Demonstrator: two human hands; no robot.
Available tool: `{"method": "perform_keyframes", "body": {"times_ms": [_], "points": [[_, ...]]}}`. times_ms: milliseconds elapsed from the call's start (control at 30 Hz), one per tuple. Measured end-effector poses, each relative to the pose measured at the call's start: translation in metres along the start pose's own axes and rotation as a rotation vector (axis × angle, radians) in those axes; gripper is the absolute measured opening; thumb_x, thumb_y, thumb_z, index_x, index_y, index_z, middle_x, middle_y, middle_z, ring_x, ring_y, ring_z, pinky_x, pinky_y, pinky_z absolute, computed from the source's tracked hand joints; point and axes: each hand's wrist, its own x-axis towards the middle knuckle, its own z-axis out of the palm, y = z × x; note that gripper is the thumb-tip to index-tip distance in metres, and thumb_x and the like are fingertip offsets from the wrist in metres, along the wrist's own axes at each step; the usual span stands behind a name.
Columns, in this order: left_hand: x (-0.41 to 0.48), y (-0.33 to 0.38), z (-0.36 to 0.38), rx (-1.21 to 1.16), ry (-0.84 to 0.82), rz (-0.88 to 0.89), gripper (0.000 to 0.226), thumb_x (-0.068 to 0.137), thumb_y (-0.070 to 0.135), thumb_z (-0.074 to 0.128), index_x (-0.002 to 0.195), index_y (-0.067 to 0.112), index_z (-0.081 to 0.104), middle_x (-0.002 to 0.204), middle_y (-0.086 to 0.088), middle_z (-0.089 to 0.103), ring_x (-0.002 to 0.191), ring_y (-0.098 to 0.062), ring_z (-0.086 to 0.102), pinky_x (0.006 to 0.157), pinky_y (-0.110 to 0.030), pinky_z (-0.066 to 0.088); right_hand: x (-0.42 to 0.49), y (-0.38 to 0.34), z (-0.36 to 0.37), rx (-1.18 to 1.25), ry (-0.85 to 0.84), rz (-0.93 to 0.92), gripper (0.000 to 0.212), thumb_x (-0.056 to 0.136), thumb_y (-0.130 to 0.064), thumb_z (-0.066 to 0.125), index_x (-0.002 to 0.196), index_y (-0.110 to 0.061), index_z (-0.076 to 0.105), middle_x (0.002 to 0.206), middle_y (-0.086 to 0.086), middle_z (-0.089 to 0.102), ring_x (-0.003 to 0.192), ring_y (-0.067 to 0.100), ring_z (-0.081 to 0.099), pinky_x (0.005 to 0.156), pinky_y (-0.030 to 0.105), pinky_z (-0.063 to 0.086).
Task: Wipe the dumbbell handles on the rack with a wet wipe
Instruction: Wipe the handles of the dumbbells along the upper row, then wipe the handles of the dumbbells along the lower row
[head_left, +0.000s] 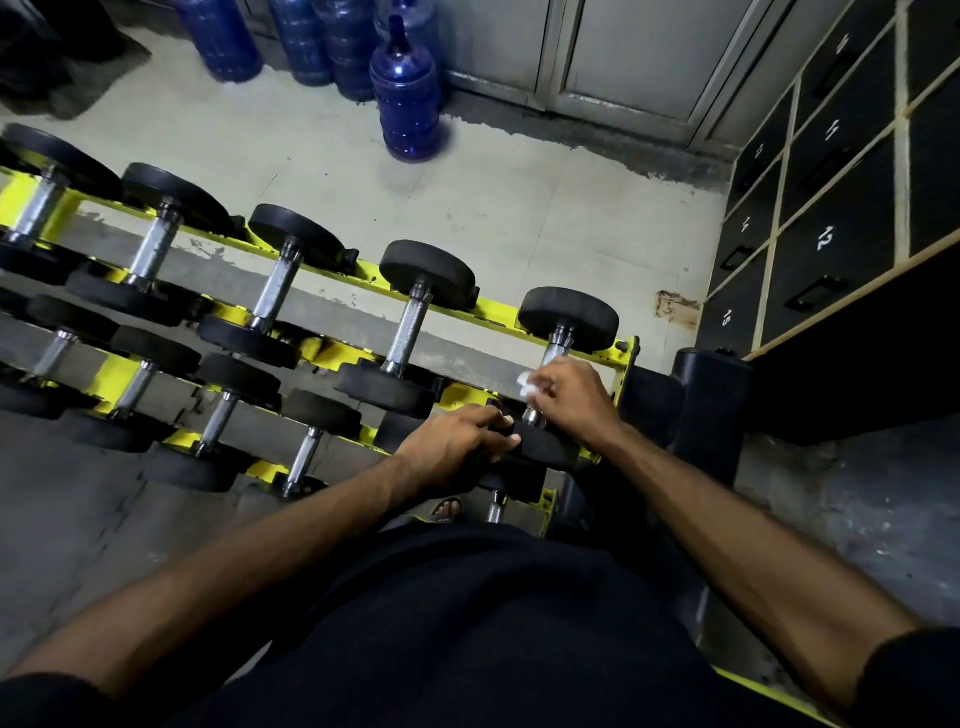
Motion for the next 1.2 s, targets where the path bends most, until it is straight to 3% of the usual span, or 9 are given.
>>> {"method": "perform_keyframes", "body": {"times_ms": [133,267,367,467,600,667,767,1033,1200], "points": [[-0.002,-0.001,0.003,0.010,-0.026,-0.010,0.040,0.094,0.028,0.061,0.134,0.027,0.060,0.130,0.000,0.054,0.117,-0.021,0.058,0.085,-0.040,0.057,0.018,-0.007,0.007,-0.210,0.095,0.024,0.014,0.092,-0.010,0.060,0.102,-0.005,0.069,0.101,0.007,0.051,0.086,0.029,0.058,0.068,0.038,0.050],[-0.004,0.003,0.000,0.026,-0.026,-0.030,0.044,0.091,0.028,0.066,0.134,0.028,0.059,0.134,0.002,0.052,0.119,-0.018,0.056,0.088,-0.038,0.057,0.015,-0.010,0.003,-0.280,-0.048,-0.033,0.007,0.086,-0.008,0.065,0.085,-0.010,0.072,0.091,0.006,0.057,0.079,0.027,0.061,0.066,0.035,0.052],[-0.005,0.009,0.000,-0.062,0.008,-0.075,0.042,0.087,0.023,0.072,0.128,0.023,0.065,0.132,0.002,0.055,0.118,-0.017,0.058,0.092,-0.035,0.054,0.002,-0.008,-0.005,-0.094,-0.125,0.055,0.004,0.076,-0.015,0.073,0.076,-0.013,0.075,0.078,0.005,0.071,0.073,0.021,0.066,0.063,0.028,0.052],[-0.004,0.019,0.001,-0.149,0.063,-0.178,0.034,0.085,0.021,0.073,0.119,0.020,0.072,0.128,0.003,0.060,0.115,-0.013,0.060,0.094,-0.026,0.051,-0.019,0.001,-0.005,0.250,-0.010,0.273,0.008,0.071,-0.015,0.081,0.076,-0.015,0.074,0.074,-0.001,0.073,0.069,0.016,0.067,0.063,0.027,0.053],[-0.003,0.041,0.006,-0.271,0.188,-0.365,0.029,0.081,0.016,0.075,0.110,0.019,0.076,0.121,0.006,0.063,0.109,0.000,0.059,0.092,-0.011,0.042,-0.045,-0.003,-0.018,0.744,0.050,0.474,0.026,0.086,-0.001,0.070,0.109,-0.011,0.065,0.087,0.006,0.063,0.067,0.015,0.060,0.059,0.027,0.057],[-0.007,0.054,0.010,-0.372,0.264,-0.498,0.023,0.082,0.018,0.075,0.105,0.024,0.076,0.106,0.016,0.065,0.096,0.011,0.058,0.086,-0.015,0.047,-0.058,-0.007,-0.025,0.820,0.062,0.448,0.032,0.091,-0.001,0.065,0.120,-0.015,0.063,0.095,0.002,0.066,0.069,0.013,0.060,0.061,0.023,0.057],[-0.027,0.067,0.022,-0.537,0.378,-0.726,0.018,0.083,0.024,0.075,0.100,0.030,0.075,0.089,0.024,0.069,0.085,0.011,0.063,0.083,-0.025,0.055,-0.077,-0.011,-0.025,0.937,0.045,0.411,0.022,0.091,0.001,0.066,0.112,-0.002,0.069,0.088,0.005,0.071,0.067,0.012,0.060,0.060,0.021,0.055],[-0.126,0.109,0.034,-0.907,0.720,-1.036,0.011,0.089,0.011,0.072,0.098,0.017,0.075,0.084,-0.002,0.076,0.073,-0.016,0.070,0.064,-0.031,0.056,-0.135,-0.065,0.010,1.136,-0.221,0.333,0.015,0.089,0.006,0.064,0.102,-0.001,0.070,0.085,0.012,0.069,0.064,0.014,0.062,0.063,0.023,0.057],[-0.191,0.122,0.033,-0.924,0.916,-1.112,0.011,0.090,0.001,0.068,0.100,0.003,0.073,0.080,-0.002,0.072,0.063,0.000,0.063,0.057,-0.015,0.050,-0.163,-0.113,0.053,1.098,-0.408,0.320,0.013,0.091,0.005,0.063,0.103,0.004,0.068,0.079,0.011,0.068,0.062,0.017,0.060,0.063,0.024,0.057]]}}
